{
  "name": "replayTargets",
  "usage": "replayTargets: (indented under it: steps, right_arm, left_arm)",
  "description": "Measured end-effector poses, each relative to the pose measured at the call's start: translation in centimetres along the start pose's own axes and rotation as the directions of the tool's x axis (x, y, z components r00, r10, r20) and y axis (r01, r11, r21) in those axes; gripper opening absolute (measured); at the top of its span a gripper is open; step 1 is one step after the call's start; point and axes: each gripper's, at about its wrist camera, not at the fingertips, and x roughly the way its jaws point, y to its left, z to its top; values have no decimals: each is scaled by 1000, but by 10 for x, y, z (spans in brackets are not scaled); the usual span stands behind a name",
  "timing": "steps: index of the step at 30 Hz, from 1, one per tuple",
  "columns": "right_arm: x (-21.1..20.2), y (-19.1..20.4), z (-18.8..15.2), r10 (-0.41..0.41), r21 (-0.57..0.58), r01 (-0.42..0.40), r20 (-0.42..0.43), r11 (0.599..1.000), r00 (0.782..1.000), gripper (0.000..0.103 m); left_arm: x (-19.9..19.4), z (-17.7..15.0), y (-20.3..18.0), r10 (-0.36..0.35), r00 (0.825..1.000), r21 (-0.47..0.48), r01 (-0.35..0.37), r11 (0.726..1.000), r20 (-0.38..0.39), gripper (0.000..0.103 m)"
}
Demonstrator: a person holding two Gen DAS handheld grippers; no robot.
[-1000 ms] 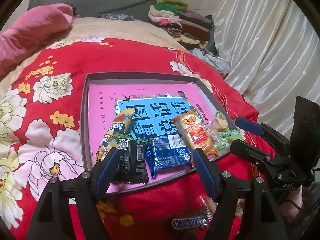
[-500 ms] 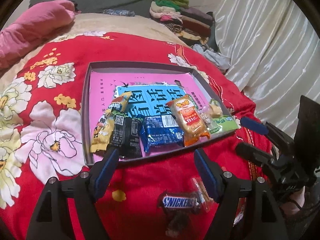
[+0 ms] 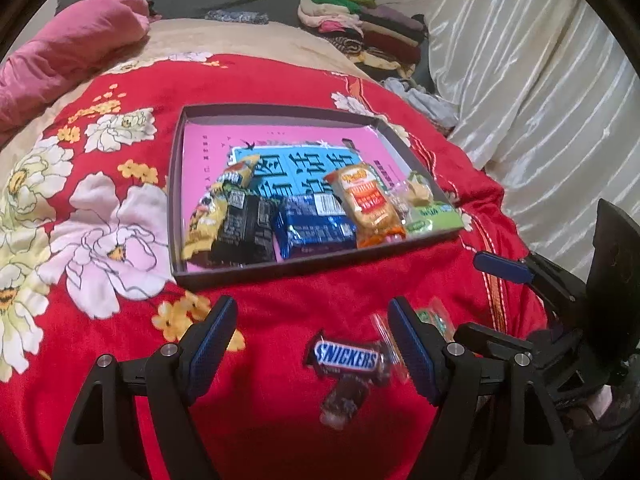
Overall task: Organize snacks
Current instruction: 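Move both grippers to the snacks on the bedspread beside the tray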
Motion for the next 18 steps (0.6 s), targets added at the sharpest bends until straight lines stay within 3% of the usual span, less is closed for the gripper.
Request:
replayTargets:
  steps: [10, 18]
  right_arm:
    - [-4, -3, -14, -27, 26, 29, -100, 999, 995, 85]
    - [8, 2, -26, -22, 5, 24, -230, 1000, 973, 85]
  left_arm:
    - [-3, -21, -7, 9, 998, 24, -8, 1000, -59, 79]
    - [-4, -33, -7, 23, 995, 26, -21, 999, -94, 79]
